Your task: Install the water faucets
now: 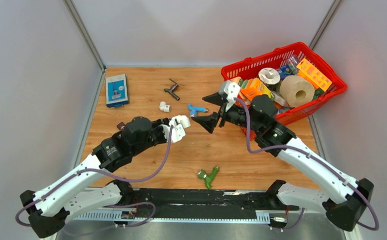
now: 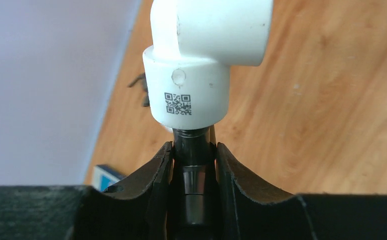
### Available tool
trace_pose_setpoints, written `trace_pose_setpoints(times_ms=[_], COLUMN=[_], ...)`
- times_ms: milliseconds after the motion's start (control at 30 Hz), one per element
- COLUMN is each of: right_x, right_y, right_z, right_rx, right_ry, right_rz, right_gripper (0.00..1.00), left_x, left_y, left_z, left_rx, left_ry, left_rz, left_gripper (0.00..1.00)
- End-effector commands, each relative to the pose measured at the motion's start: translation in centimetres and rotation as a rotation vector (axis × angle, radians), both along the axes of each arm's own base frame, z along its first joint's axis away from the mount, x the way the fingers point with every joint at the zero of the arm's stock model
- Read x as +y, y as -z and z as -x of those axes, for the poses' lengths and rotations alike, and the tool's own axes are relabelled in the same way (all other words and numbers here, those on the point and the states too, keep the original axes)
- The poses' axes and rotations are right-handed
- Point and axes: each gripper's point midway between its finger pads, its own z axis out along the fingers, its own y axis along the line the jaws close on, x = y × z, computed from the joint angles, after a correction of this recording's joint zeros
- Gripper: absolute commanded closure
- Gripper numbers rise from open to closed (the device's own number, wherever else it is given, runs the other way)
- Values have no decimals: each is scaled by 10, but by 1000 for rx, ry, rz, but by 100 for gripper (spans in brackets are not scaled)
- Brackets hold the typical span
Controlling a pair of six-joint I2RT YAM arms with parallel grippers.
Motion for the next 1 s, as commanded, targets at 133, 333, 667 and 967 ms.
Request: trace_pose_setpoints(times_ms=[133, 333, 667, 967], right_x=[-33, -36, -21, 1], right_y=[17, 24, 44, 62], right_z=[50, 76, 87, 83], right_rx=[-693, -773, -709, -671], right_ry=[-249, -361, -499, -563], right_rz=[285, 265, 265, 305], right_gripper=[15, 16, 22, 25], left_x=[-45, -61, -67, -71], left_y=[16, 10, 12, 6], left_z=[50, 73, 73, 75], left_rx=[559, 757, 868, 879], left_ry=[401, 619, 662, 685], left_rz=[151, 111, 69, 77], left_gripper=[100, 100, 100, 100])
